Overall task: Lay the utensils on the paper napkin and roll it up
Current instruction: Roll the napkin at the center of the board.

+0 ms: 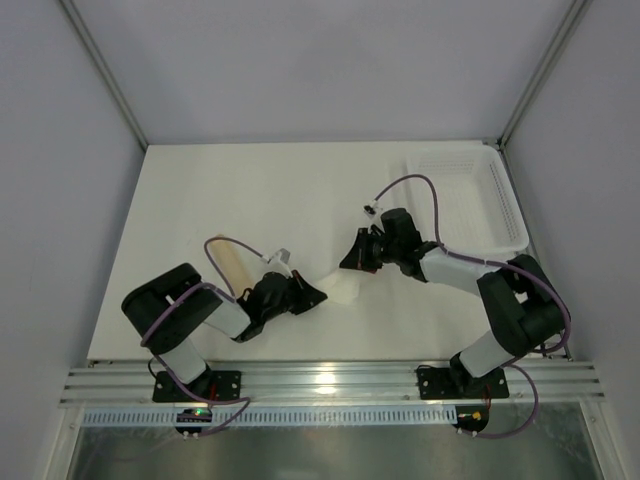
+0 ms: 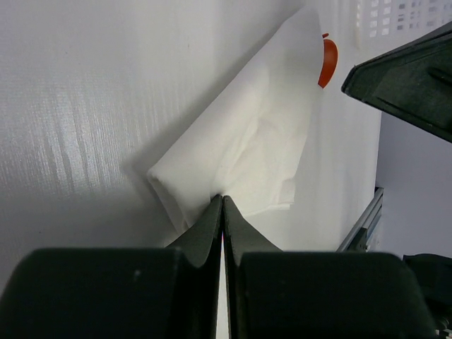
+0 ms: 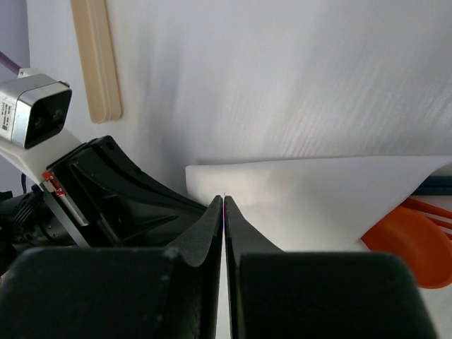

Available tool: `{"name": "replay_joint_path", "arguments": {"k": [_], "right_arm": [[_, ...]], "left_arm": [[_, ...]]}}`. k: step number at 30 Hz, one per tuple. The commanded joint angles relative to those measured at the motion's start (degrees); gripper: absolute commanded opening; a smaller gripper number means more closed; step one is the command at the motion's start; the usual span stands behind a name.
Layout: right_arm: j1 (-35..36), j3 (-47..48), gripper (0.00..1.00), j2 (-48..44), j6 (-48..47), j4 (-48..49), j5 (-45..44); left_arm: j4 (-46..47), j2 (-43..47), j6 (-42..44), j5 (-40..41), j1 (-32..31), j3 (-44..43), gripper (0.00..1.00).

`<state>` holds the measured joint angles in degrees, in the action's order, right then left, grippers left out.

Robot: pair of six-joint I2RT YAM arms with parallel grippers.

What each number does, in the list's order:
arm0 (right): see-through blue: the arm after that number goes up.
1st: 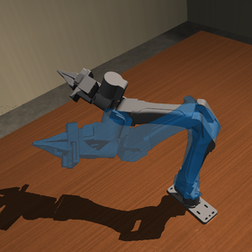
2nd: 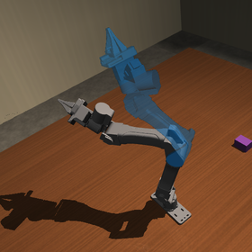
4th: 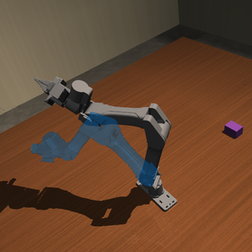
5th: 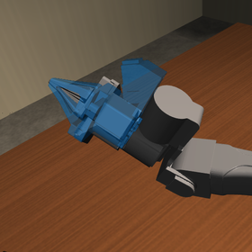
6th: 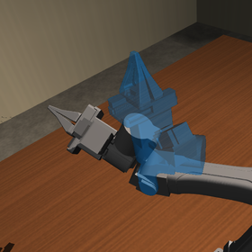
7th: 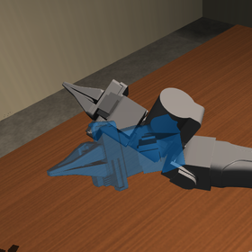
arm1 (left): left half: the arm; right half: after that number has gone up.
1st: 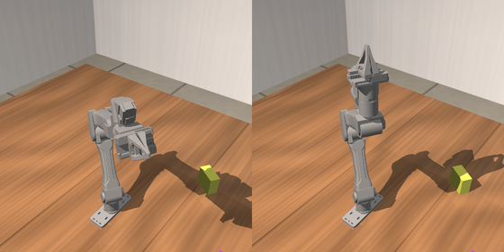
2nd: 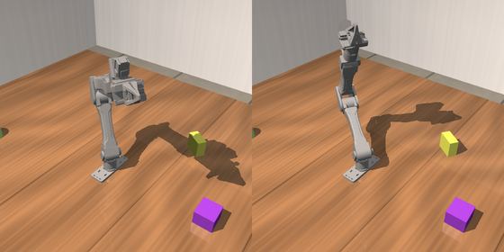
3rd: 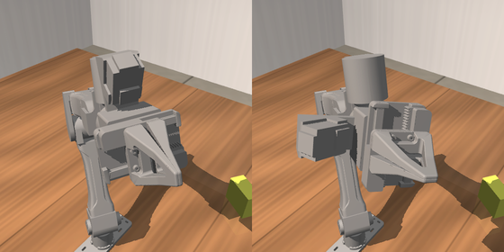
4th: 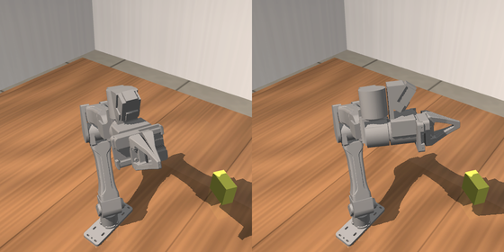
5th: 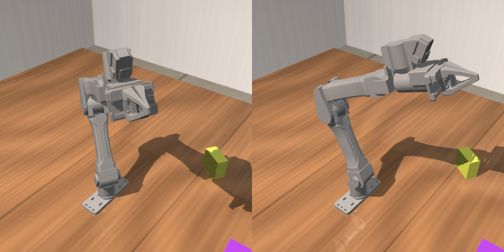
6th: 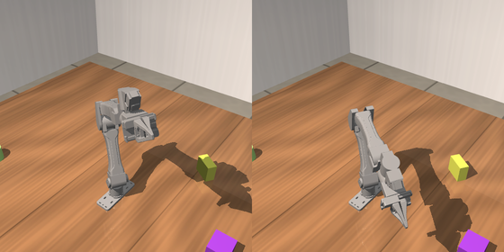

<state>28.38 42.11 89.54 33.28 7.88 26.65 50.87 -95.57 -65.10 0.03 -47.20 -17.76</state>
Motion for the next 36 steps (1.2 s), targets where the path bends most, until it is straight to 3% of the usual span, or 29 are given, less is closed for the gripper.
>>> {"name": "replay_joint_path", "arguments": {"k": [1,12,28,34,36], "right_arm": [[0.7,0.8,0.06,-2.2,-1.6,-1.6,-0.6],[0.6,-6.8,0.05,0.8,1.3,6.0,2.1],[0.6,-9.0,0.06,-4.8,-3.0,-3.4,-9.4],[0.6,-9.2,0.13,-8.2,-3.2,-5.2,-10.4],[0.6,-9.1,0.21,-9.1,-3.2,-5.8,-10.3]], "left_arm": [[-6.9,-2.1,1.1,3.4,0.1,1.1,0.0],[-8.6,-1.1,1.1,3.8,0.1,1.0,0.0],[-10.1,-0.6,1.0,4.0,0.1,0.8,0.0],[-10.2,-0.4,0.9,4.0,0.1,0.7,0.0],[-10.3,-0.1,0.9,3.8,0.1,0.6,0.0]]}}
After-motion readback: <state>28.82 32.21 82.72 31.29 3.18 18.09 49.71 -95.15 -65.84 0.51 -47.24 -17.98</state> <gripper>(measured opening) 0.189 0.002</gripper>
